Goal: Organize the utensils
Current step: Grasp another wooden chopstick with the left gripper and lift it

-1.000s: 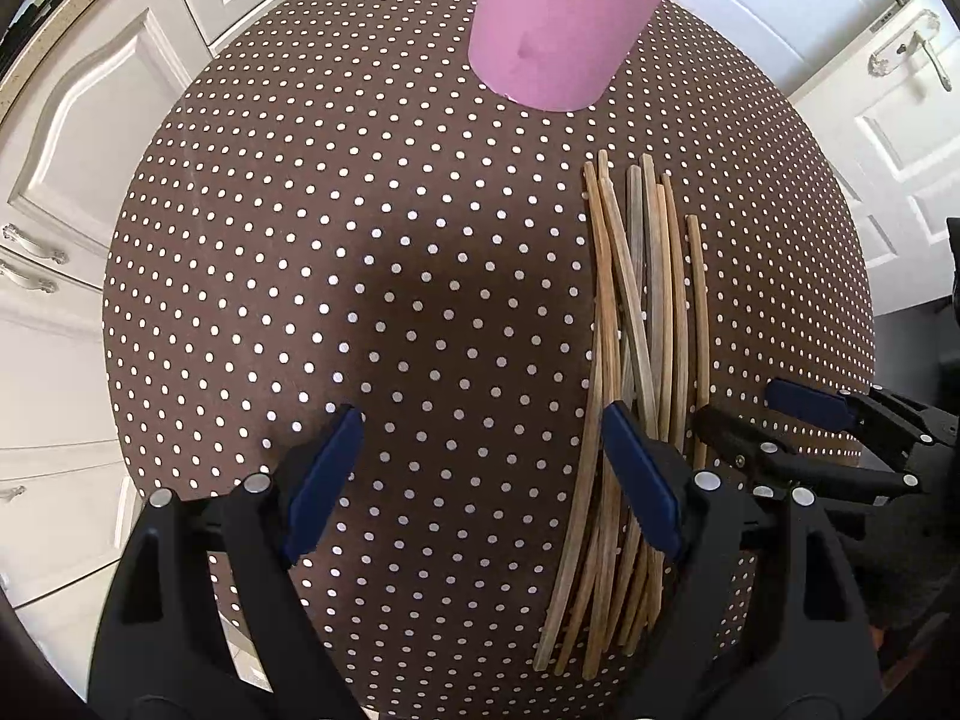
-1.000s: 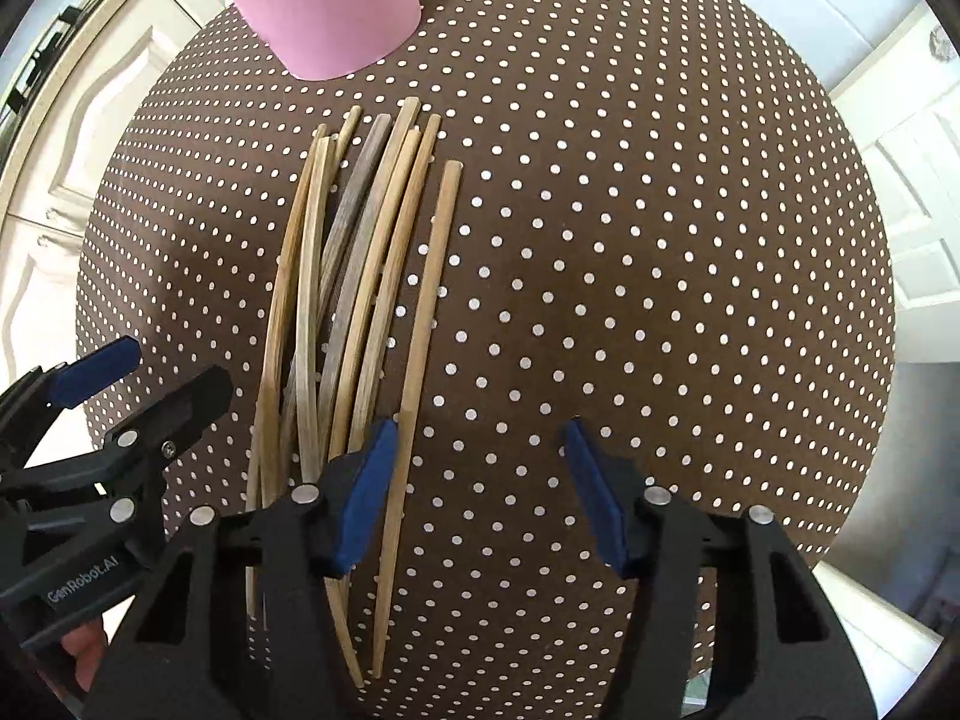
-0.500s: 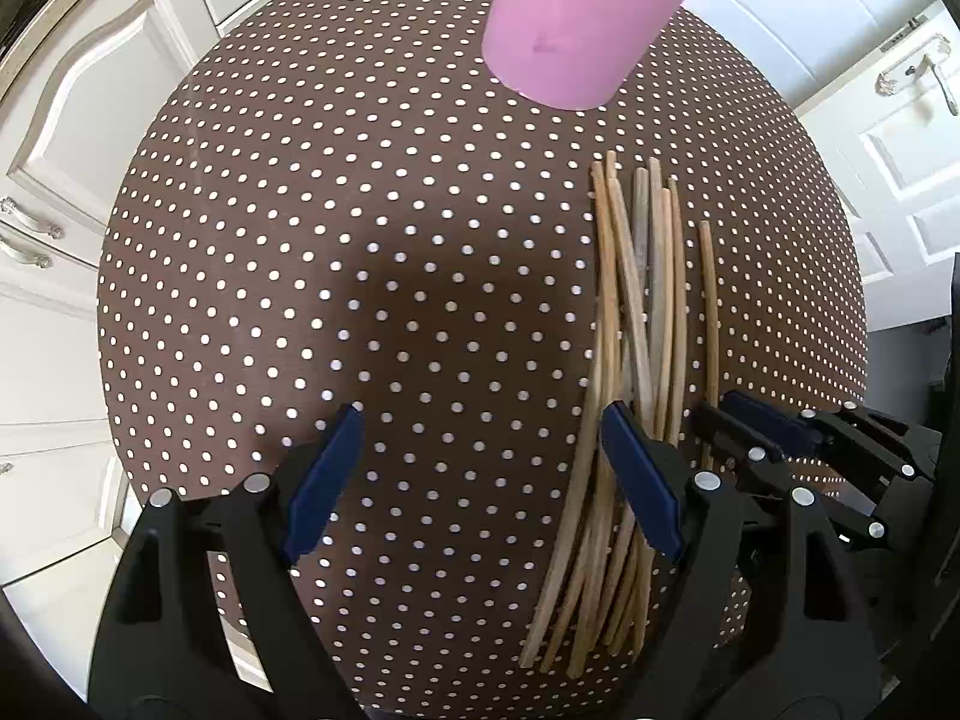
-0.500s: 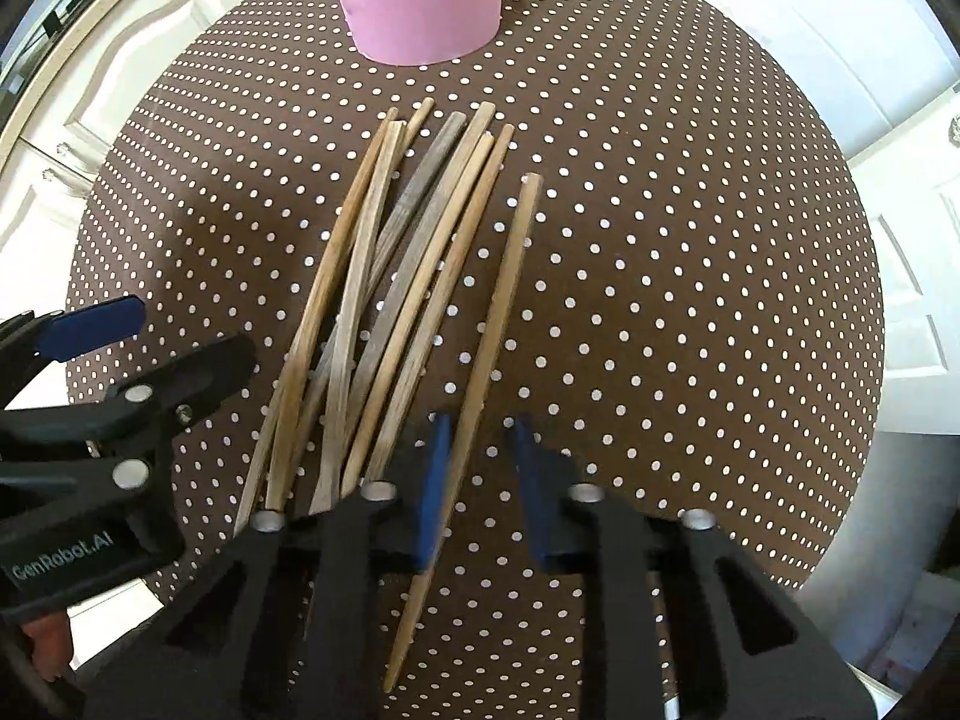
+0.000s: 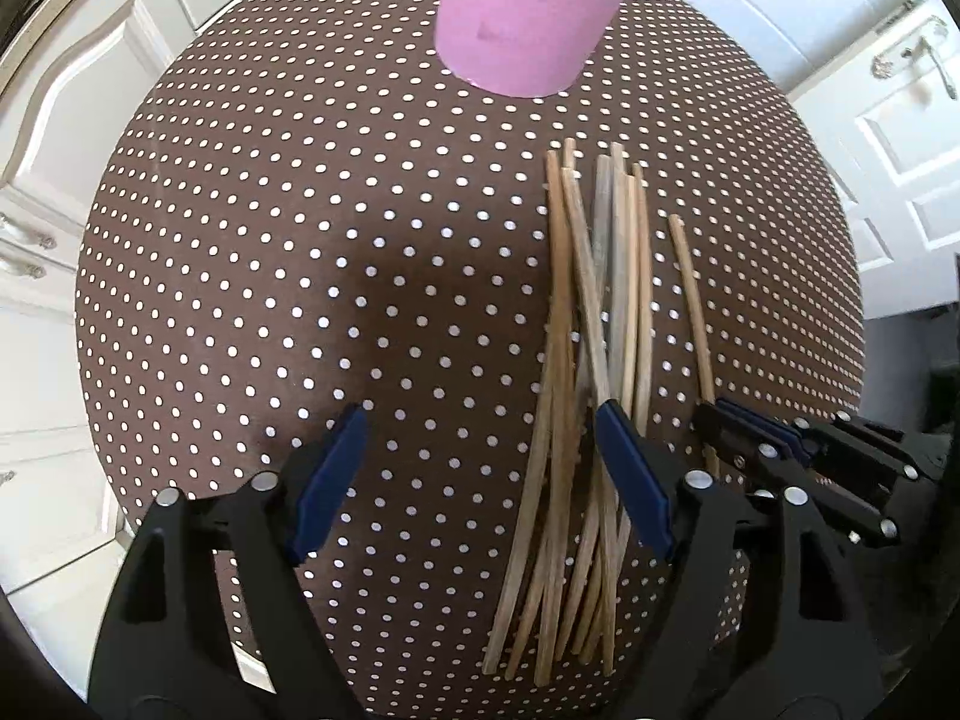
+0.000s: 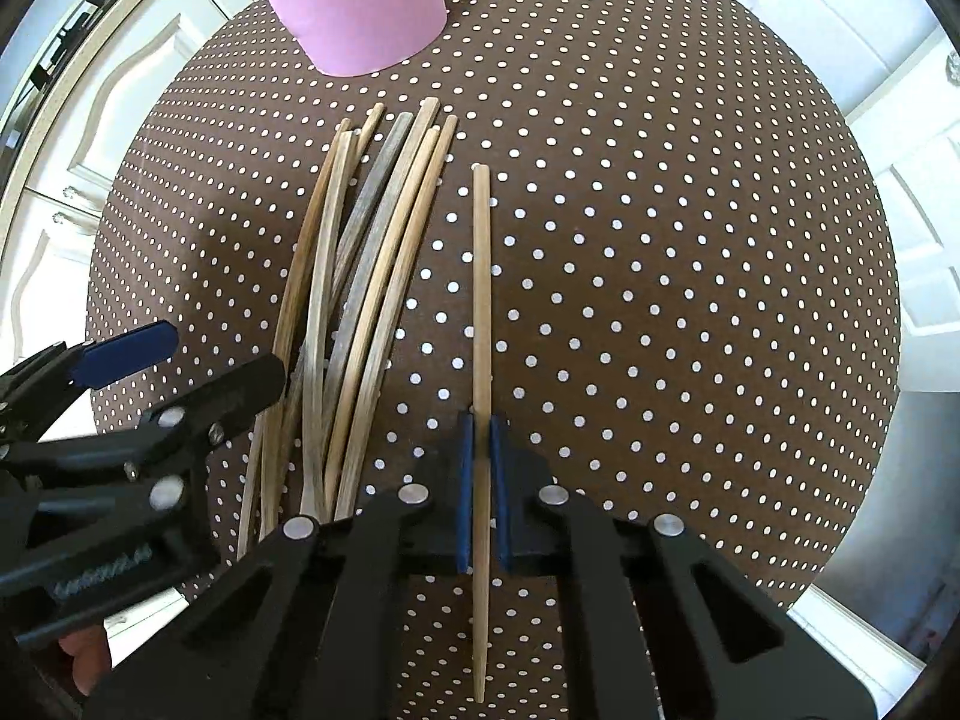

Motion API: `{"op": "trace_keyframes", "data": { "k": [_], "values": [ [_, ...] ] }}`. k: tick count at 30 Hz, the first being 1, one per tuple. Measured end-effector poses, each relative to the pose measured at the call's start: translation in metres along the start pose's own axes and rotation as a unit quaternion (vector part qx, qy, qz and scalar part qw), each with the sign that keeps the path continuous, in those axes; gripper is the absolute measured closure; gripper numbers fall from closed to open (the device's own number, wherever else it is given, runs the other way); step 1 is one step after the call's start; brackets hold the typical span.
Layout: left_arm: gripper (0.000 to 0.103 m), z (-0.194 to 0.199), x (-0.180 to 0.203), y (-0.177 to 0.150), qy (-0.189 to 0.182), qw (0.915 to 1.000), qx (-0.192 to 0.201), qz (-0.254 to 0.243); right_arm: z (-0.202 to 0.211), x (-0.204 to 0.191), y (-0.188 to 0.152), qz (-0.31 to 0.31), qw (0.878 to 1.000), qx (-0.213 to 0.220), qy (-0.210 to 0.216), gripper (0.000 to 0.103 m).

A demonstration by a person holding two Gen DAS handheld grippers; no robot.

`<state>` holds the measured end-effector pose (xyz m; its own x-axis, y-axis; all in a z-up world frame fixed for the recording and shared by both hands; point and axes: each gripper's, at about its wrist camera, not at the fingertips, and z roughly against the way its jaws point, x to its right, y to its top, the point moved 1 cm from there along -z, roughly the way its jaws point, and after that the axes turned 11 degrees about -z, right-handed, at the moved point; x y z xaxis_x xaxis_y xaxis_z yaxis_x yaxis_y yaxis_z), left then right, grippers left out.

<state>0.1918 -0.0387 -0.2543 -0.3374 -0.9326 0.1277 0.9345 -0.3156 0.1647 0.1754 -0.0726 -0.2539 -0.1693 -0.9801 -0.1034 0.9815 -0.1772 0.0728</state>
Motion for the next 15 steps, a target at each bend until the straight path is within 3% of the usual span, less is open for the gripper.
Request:
{"op": "trace_keyframes", "data": {
  "k": [4,9,12,15],
  "values": [
    [0.038,-0.015,0.010,0.014,0.002,0.9998,-0.013,0.013,0.003,-0.001,0.001,0.000,1.000,-0.004,0.007,0.098],
    [0.063,-0.025,0.024,0.034,0.016,0.9997,-0.016,0.009,0.003,0.003,0.005,-0.004,1.000,-0.007,0.016,0.098],
    [0.077,-0.027,0.024,0.046,-0.001,0.9996,-0.014,0.024,0.004,0.007,0.007,-0.006,1.000,-0.010,0.020,0.098],
    [0.085,-0.021,0.010,0.054,-0.019,0.9990,-0.014,0.037,0.004,0.007,0.008,-0.007,1.000,-0.010,0.021,0.098]
  ]
}}
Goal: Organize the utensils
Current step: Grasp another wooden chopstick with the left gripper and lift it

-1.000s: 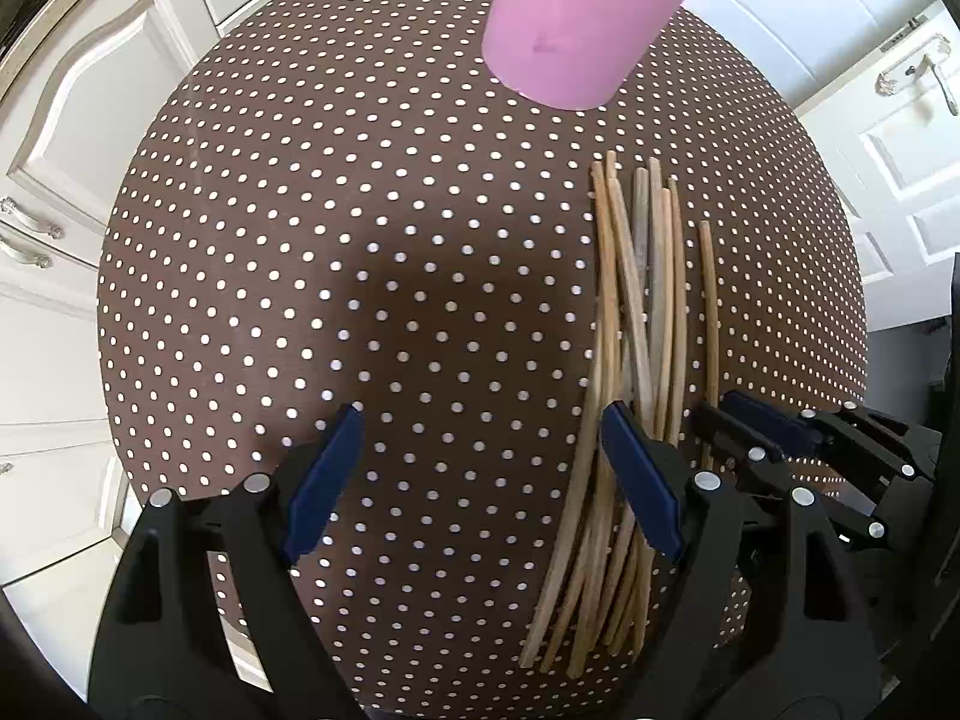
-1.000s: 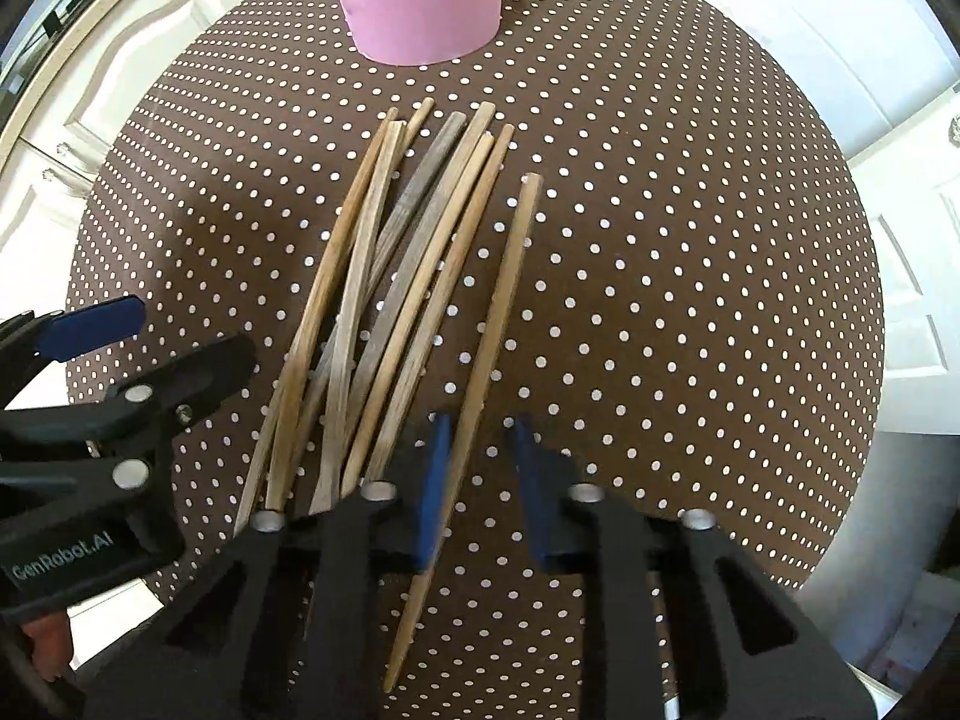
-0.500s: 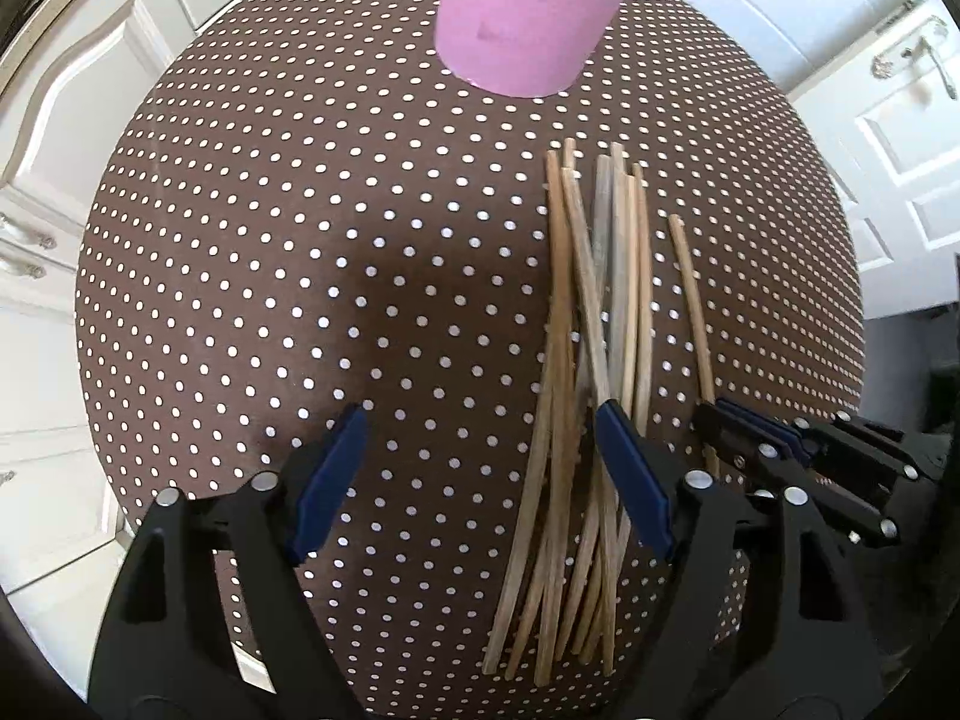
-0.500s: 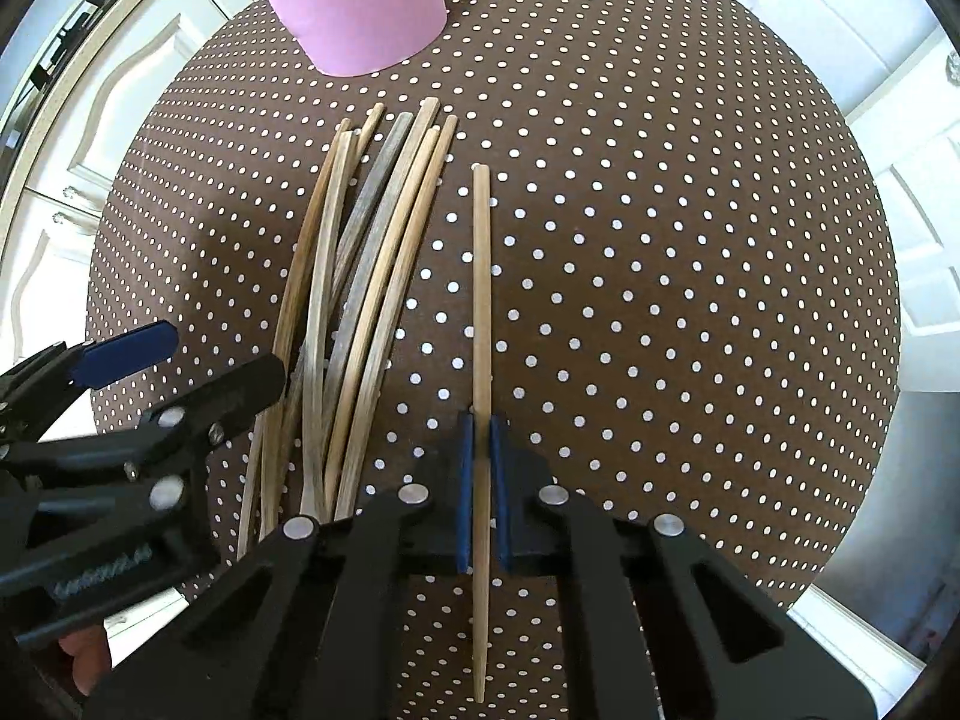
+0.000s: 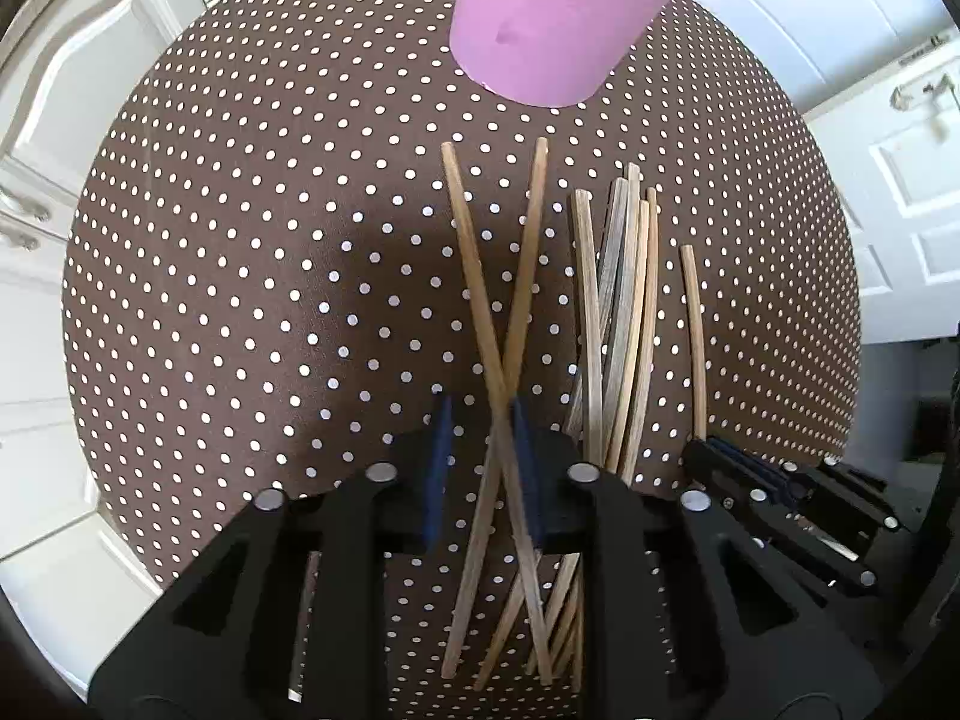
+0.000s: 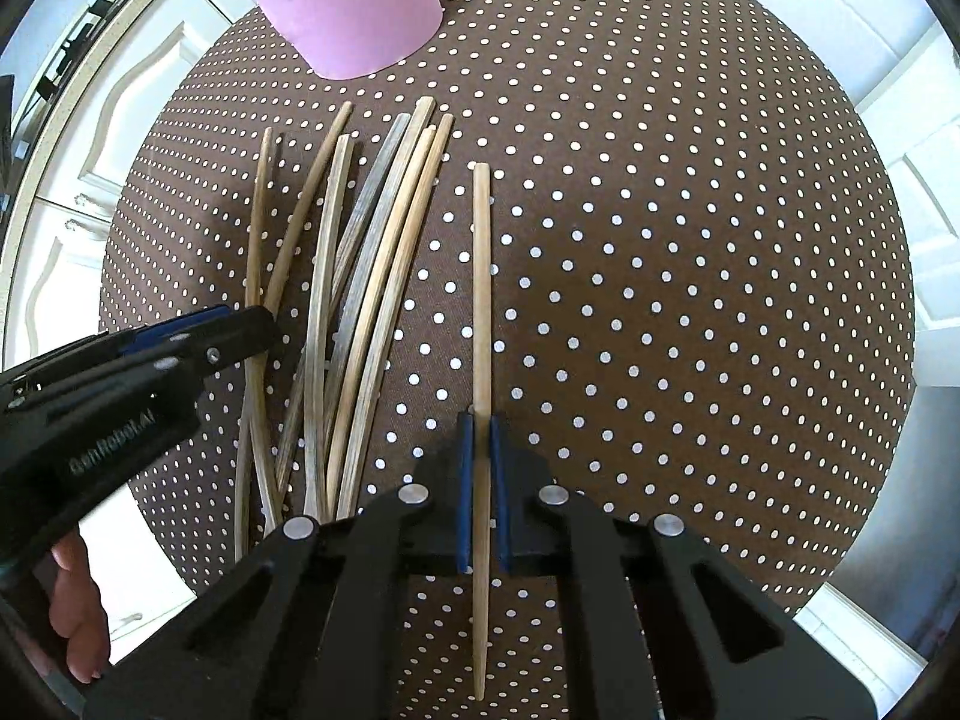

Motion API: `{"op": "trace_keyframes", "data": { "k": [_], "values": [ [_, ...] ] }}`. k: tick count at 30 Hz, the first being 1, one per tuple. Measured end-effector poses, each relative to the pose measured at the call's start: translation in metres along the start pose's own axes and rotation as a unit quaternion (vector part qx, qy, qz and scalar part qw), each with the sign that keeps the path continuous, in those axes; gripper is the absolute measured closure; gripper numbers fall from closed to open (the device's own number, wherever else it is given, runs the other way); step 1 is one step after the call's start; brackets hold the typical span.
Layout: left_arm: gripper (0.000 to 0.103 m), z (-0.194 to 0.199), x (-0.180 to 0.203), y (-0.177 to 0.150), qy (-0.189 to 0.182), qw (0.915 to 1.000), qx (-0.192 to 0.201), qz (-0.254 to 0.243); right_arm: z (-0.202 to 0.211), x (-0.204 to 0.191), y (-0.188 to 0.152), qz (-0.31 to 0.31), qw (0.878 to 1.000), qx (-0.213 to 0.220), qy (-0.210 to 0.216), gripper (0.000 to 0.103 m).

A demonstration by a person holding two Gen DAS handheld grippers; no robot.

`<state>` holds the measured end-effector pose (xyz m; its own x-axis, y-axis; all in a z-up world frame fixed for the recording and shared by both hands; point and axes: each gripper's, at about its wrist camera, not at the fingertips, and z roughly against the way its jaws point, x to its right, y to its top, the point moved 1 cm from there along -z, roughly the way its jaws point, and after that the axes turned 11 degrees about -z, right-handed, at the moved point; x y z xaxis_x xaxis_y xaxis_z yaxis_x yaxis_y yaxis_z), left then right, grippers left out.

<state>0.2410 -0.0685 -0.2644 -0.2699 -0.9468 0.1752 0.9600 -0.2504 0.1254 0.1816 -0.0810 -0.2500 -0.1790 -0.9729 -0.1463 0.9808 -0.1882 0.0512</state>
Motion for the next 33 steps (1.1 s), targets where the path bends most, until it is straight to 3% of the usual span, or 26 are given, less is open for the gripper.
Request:
{"op": "trace_keyframes", "data": {
  "k": [5,12,14,22,33],
  "values": [
    [0.093,0.006,-0.021,-0.001,-0.019,0.9996,0.002,0.023,-0.001,-0.003,-0.001,-0.001,1.000,0.000,0.001,0.098],
    [0.097,0.010,-0.043,-0.013,-0.034,0.9992,0.006,0.021,-0.001,-0.002,-0.001,0.000,1.000,-0.001,-0.001,0.098],
    [0.097,0.018,-0.063,-0.024,-0.032,0.9993,0.013,0.013,-0.001,-0.001,0.000,-0.002,1.000,-0.001,-0.002,0.098],
    [0.097,0.033,-0.084,-0.039,-0.025,0.9994,0.024,0.000,0.002,-0.001,0.006,-0.018,1.000,0.002,0.009,0.098],
    [0.097,0.082,-0.078,-0.070,-0.017,0.9985,0.052,-0.006,0.041,0.012,0.027,-0.043,0.997,0.049,0.032,0.098]
  ]
}}
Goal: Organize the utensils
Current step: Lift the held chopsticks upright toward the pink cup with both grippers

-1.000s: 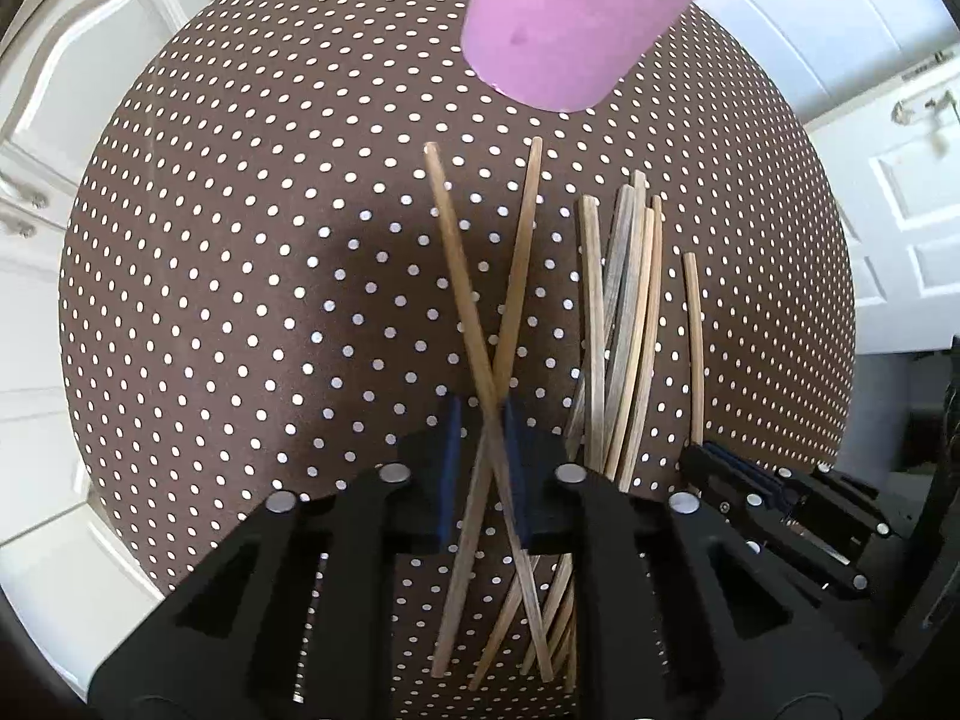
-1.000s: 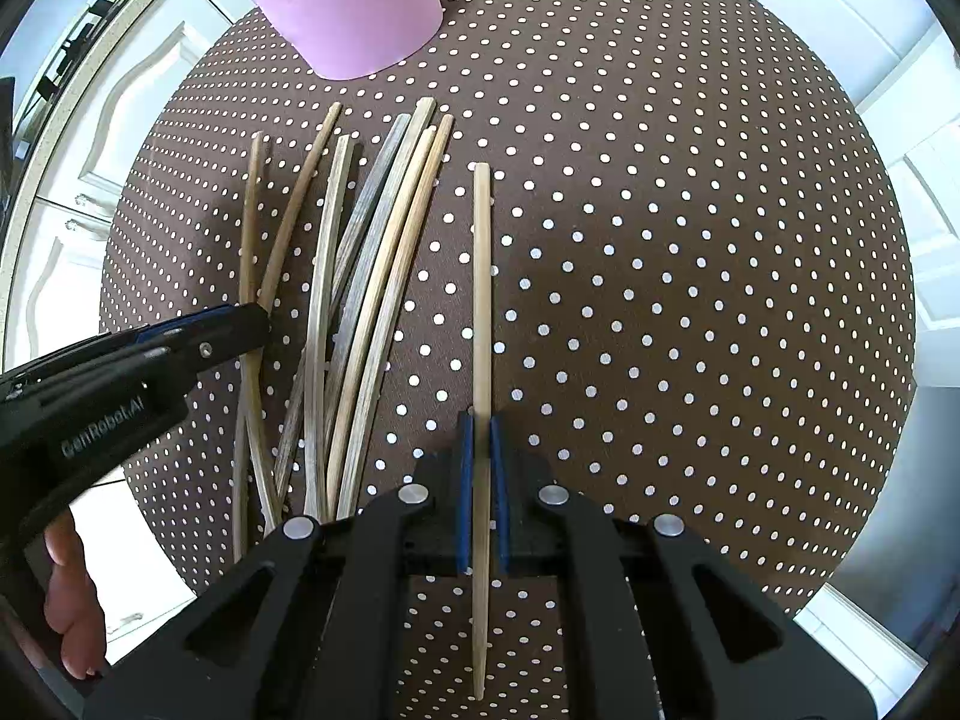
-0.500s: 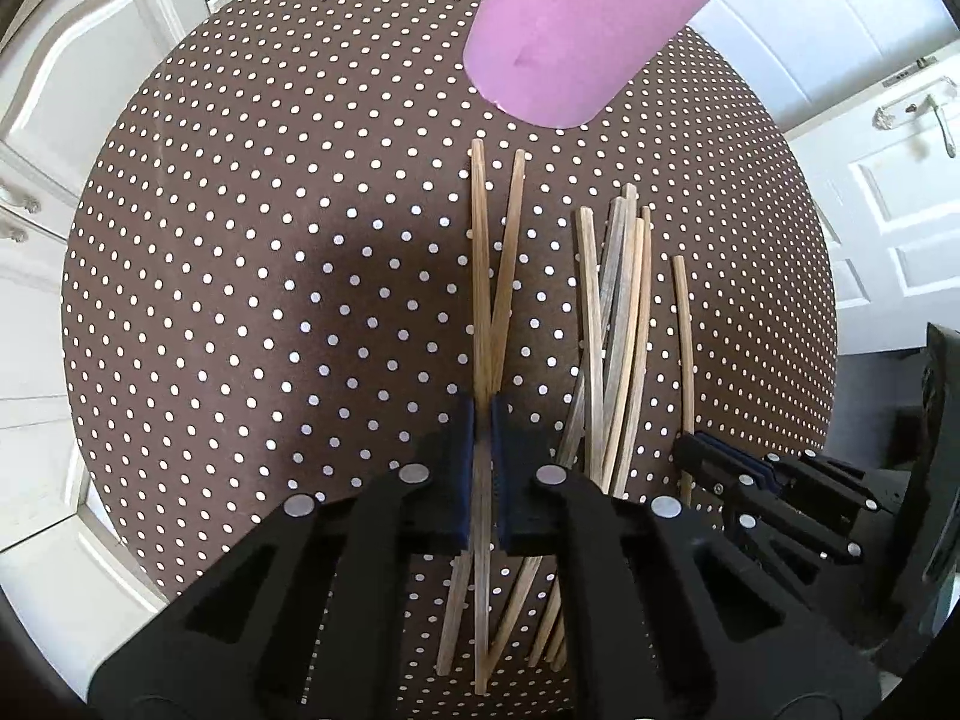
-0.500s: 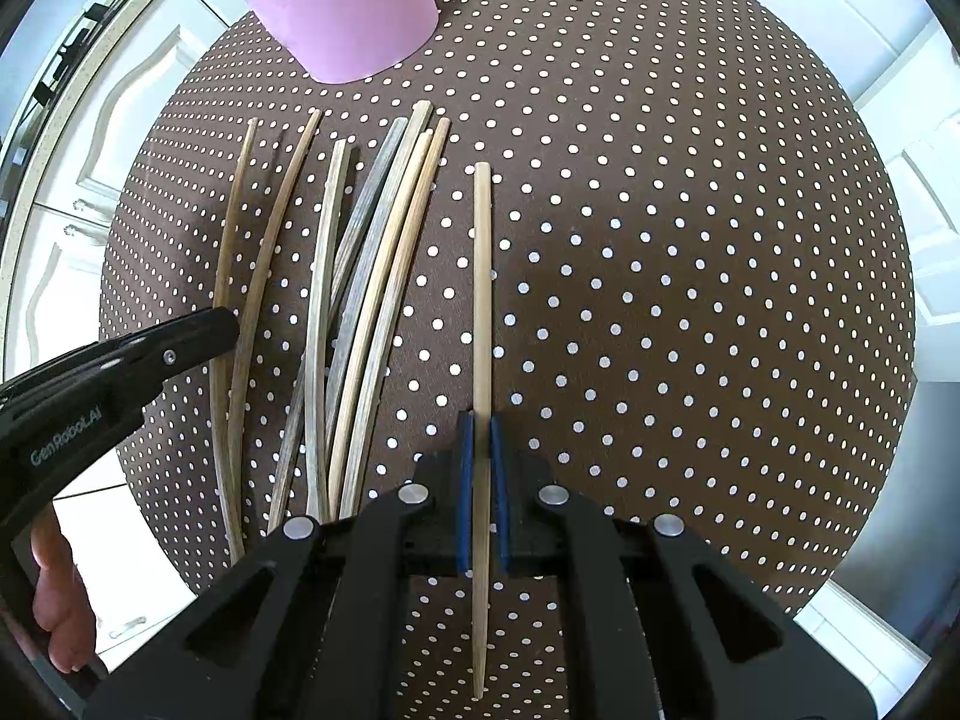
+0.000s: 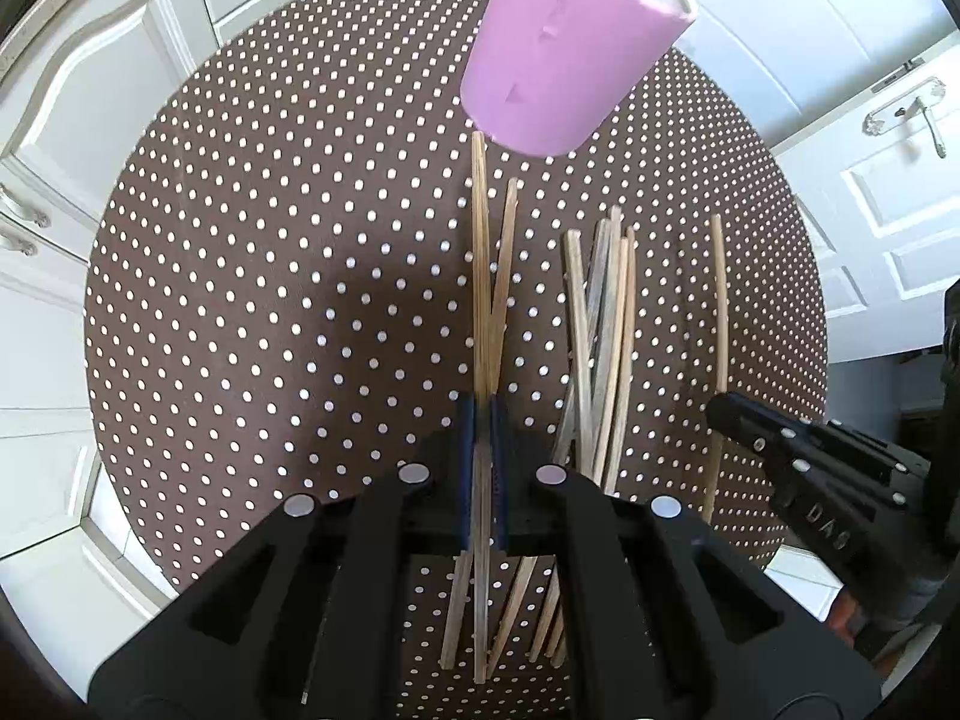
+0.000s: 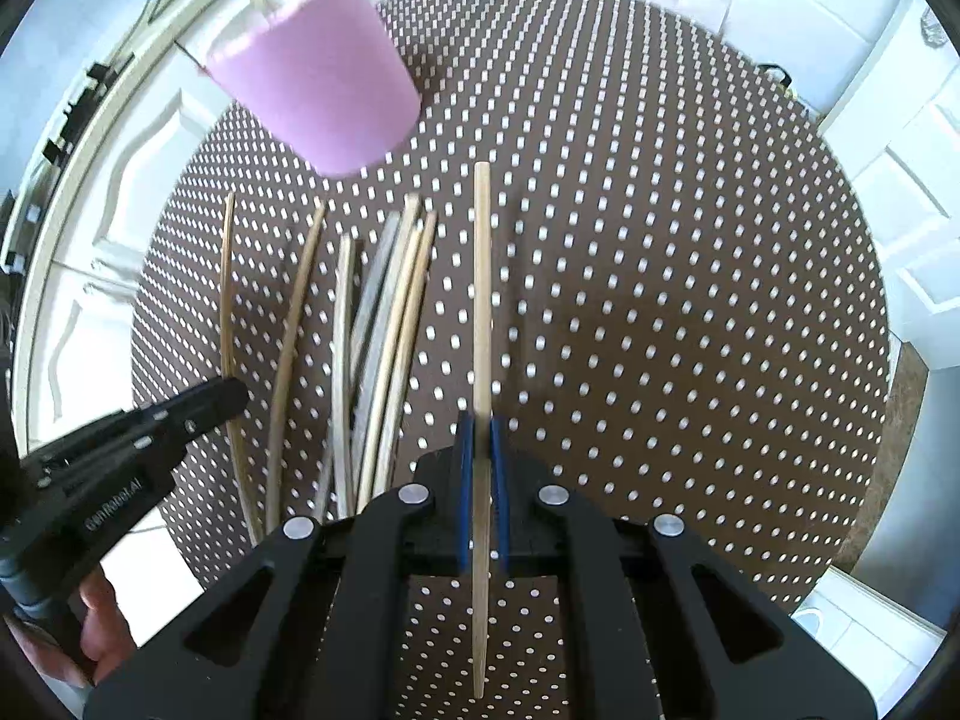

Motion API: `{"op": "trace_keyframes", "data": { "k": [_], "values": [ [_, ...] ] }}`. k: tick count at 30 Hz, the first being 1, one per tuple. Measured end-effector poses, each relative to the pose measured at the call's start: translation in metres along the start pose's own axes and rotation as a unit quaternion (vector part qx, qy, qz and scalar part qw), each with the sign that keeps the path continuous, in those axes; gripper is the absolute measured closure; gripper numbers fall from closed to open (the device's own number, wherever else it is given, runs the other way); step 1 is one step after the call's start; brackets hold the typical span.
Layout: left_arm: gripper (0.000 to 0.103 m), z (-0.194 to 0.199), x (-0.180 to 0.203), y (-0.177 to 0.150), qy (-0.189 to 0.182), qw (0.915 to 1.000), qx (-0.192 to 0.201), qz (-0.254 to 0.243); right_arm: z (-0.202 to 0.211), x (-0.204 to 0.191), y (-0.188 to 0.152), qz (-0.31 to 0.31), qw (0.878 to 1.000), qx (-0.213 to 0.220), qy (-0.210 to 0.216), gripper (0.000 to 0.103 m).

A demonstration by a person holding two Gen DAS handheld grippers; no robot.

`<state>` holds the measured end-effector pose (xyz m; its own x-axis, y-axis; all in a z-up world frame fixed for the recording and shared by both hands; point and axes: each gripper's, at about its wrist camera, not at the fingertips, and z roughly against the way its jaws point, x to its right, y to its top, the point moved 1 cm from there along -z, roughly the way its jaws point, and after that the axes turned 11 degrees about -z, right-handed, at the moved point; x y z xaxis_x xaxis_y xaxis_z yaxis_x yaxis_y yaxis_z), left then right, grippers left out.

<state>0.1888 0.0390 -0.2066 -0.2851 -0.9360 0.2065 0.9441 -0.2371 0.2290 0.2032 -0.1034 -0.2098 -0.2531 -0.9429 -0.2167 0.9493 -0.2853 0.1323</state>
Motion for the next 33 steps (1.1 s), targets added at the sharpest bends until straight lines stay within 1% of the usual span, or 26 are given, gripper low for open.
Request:
{"op": "trace_keyframes", "data": {
  "k": [4,8,10,15,18,20,27,33],
  "values": [
    [0.097,0.021,-0.008,-0.001,0.007,0.9997,0.023,-0.002,0.018,0.002,0.011,-0.004,1.000,0.024,0.008,0.098],
    [0.097,0.042,-0.006,0.002,0.016,0.9986,0.050,-0.001,0.038,0.004,0.023,-0.006,0.999,0.049,0.018,0.098],
    [0.097,0.049,-0.002,0.010,0.016,0.9980,0.061,0.000,0.048,0.003,0.026,-0.008,0.998,0.060,0.022,0.098],
    [0.097,0.073,0.005,0.016,0.026,0.9957,0.089,-0.008,0.064,0.001,0.028,-0.007,0.995,0.095,0.033,0.098],
    [0.097,0.073,0.016,0.028,0.027,0.9944,0.102,-0.006,0.077,-0.003,0.028,-0.003,0.992,0.118,0.039,0.098],
    [0.097,0.076,0.025,0.036,0.031,0.9924,0.119,-0.004,0.084,-0.005,0.028,0.000,0.990,0.133,0.045,0.098],
    [0.097,0.096,0.033,0.046,0.034,0.9867,0.158,-0.011,0.114,-0.011,0.038,0.006,0.982,0.178,0.061,0.098],
    [0.097,0.113,0.037,0.056,0.043,0.9825,0.180,-0.017,0.126,-0.016,0.047,0.012,0.977,0.202,0.072,0.098]
  ]
}}
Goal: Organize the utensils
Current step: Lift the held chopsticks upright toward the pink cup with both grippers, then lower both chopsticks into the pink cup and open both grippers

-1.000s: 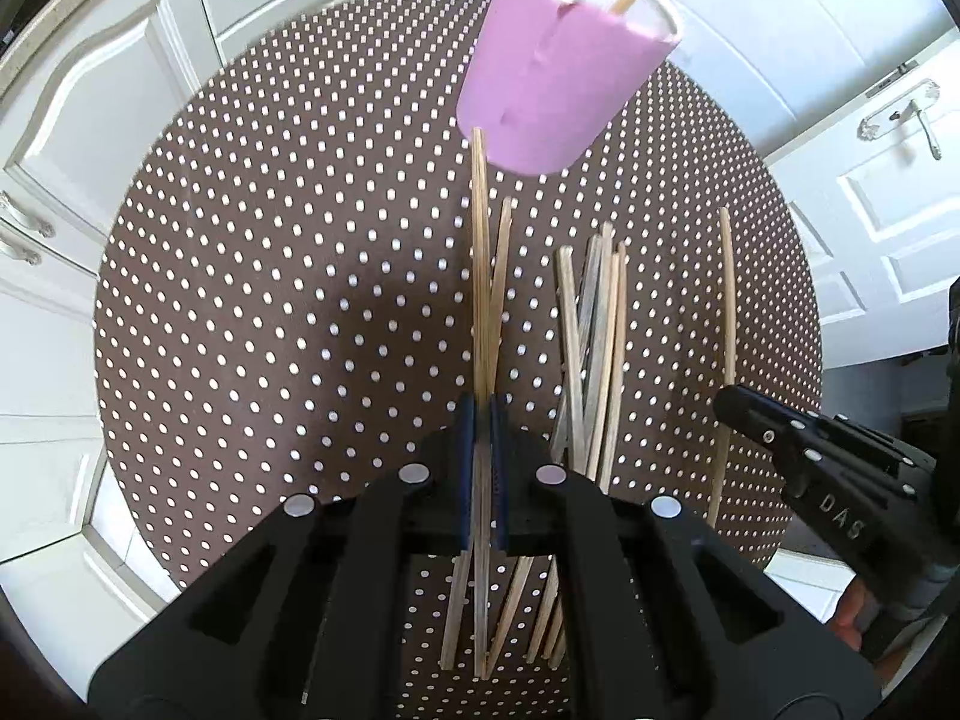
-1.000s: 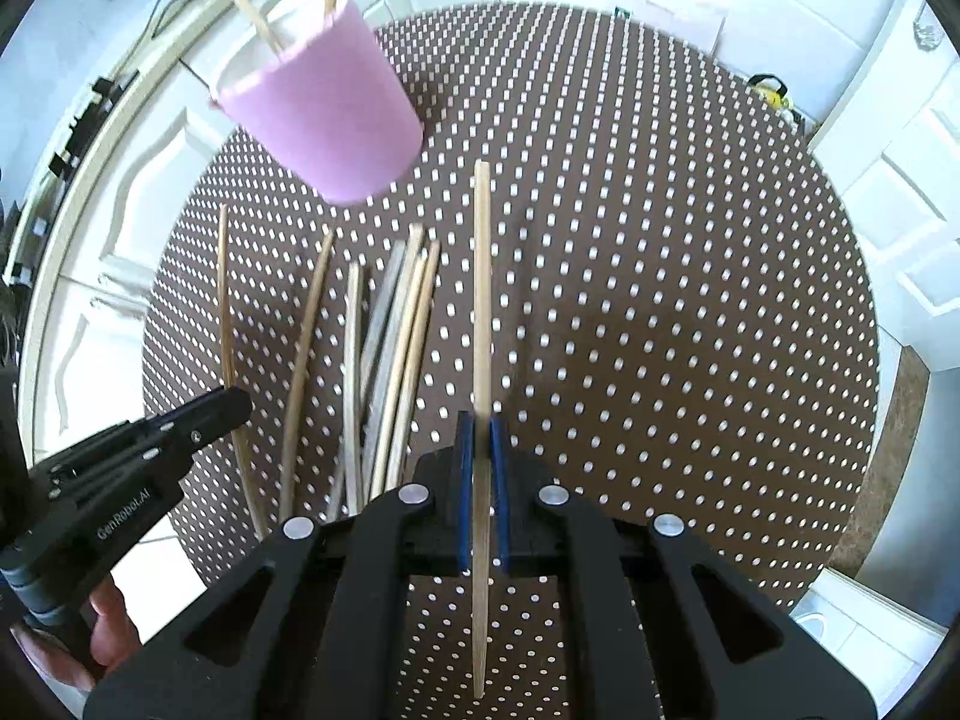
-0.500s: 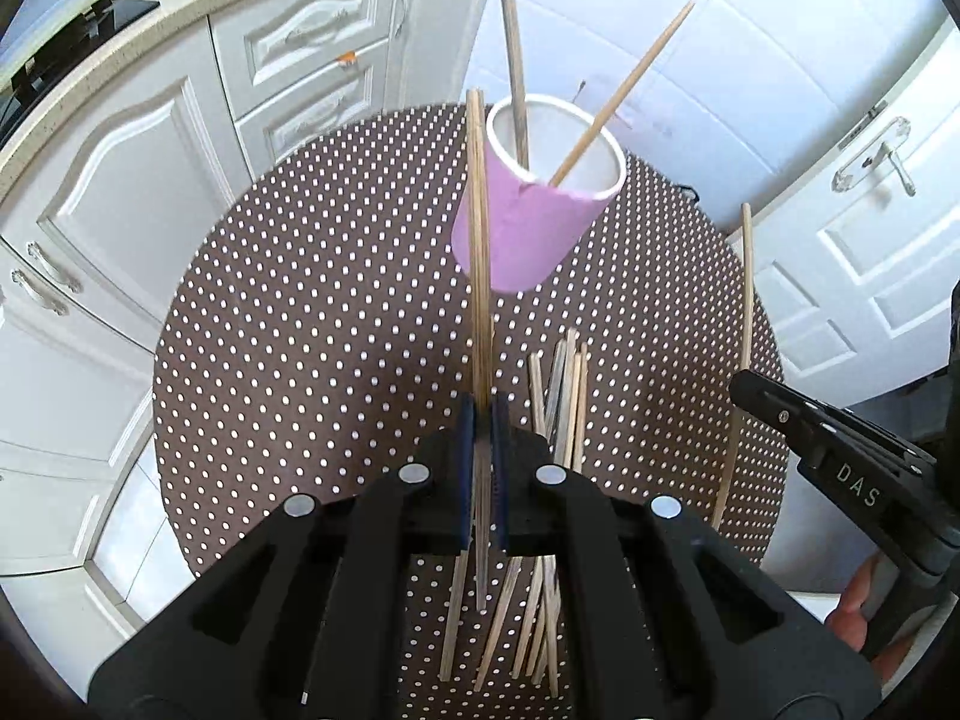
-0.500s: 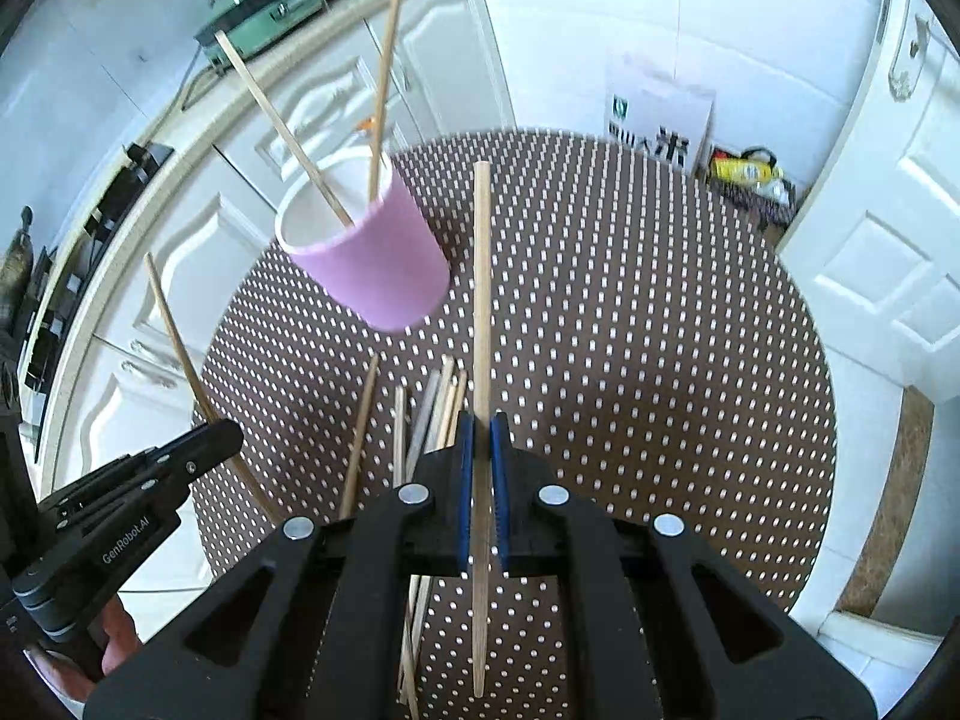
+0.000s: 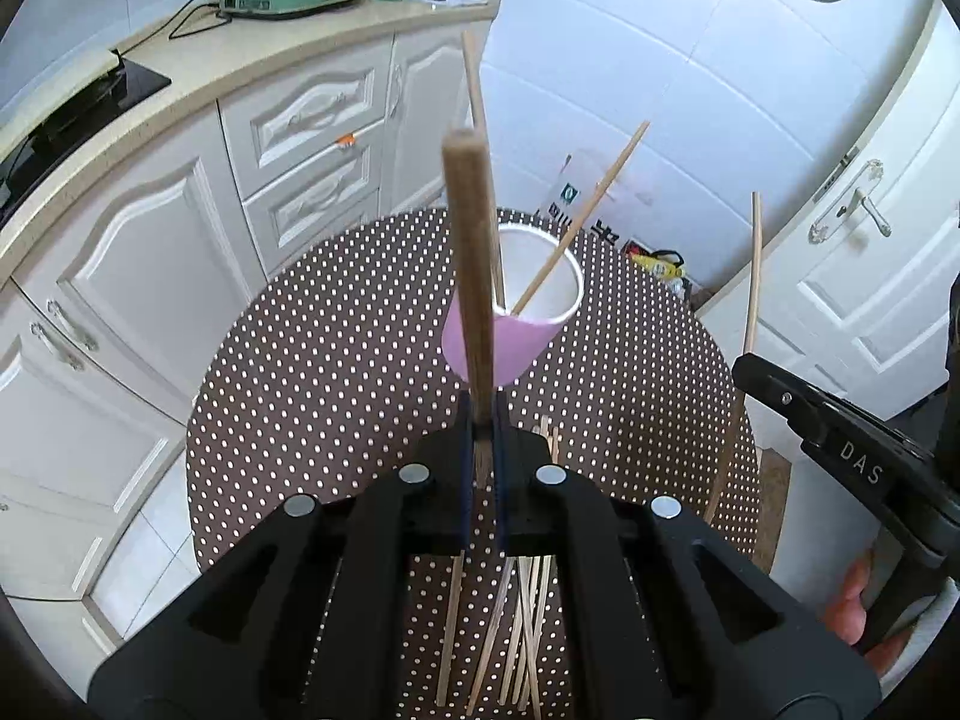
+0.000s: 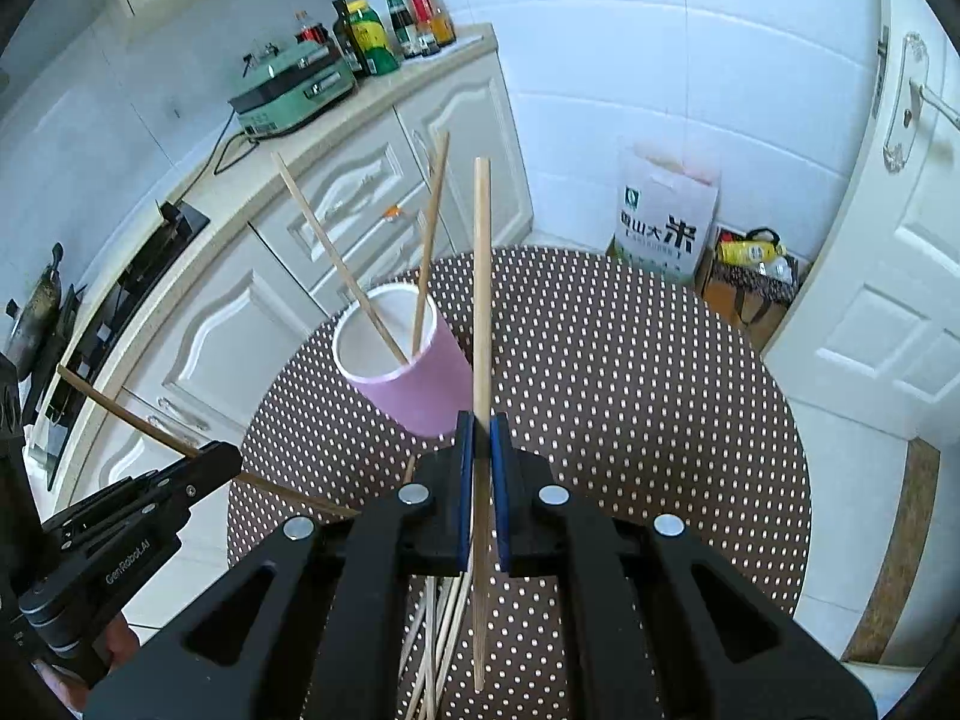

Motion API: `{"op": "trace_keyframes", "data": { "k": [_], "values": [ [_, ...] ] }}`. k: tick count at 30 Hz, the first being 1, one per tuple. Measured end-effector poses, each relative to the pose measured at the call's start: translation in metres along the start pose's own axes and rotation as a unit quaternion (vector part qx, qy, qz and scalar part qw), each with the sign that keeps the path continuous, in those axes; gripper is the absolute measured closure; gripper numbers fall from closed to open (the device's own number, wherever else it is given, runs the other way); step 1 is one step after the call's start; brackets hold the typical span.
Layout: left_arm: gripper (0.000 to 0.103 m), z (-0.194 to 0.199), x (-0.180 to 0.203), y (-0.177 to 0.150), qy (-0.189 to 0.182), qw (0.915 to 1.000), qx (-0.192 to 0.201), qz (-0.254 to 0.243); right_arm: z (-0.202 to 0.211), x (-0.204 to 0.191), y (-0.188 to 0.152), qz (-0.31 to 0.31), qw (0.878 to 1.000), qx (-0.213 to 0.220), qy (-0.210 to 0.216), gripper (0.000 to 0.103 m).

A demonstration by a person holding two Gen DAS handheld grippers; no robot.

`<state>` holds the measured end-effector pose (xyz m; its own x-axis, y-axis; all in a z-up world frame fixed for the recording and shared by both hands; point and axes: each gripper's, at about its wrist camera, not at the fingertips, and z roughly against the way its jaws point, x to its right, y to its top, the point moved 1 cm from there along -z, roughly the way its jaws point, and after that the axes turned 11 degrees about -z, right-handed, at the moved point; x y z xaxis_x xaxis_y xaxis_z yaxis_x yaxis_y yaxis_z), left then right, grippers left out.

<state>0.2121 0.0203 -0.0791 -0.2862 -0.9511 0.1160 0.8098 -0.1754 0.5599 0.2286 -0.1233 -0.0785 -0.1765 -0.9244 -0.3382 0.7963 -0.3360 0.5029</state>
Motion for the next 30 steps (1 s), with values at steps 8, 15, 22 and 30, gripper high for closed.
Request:
{"op": "trace_keyframes", "data": {
  "k": [8,15,22,30],
  "values": [
    [0.097,0.013,0.000,0.020,-0.007,0.9999,0.015,0.003,0.012,-0.010,0.022,0.004,0.999,0.041,0.017,0.098],
    [0.098,0.031,0.006,0.042,0.007,0.9995,0.026,-0.018,0.024,-0.019,0.045,0.005,0.997,0.076,0.029,0.098],
    [0.097,0.047,0.004,0.068,0.006,0.9989,0.044,-0.013,0.036,-0.024,0.067,-0.002,0.991,0.126,0.039,0.098],
    [0.097,0.059,0.007,0.097,0.014,0.9979,0.059,-0.021,0.037,-0.024,0.085,-0.021,0.986,0.162,0.042,0.098]
  ]
}}
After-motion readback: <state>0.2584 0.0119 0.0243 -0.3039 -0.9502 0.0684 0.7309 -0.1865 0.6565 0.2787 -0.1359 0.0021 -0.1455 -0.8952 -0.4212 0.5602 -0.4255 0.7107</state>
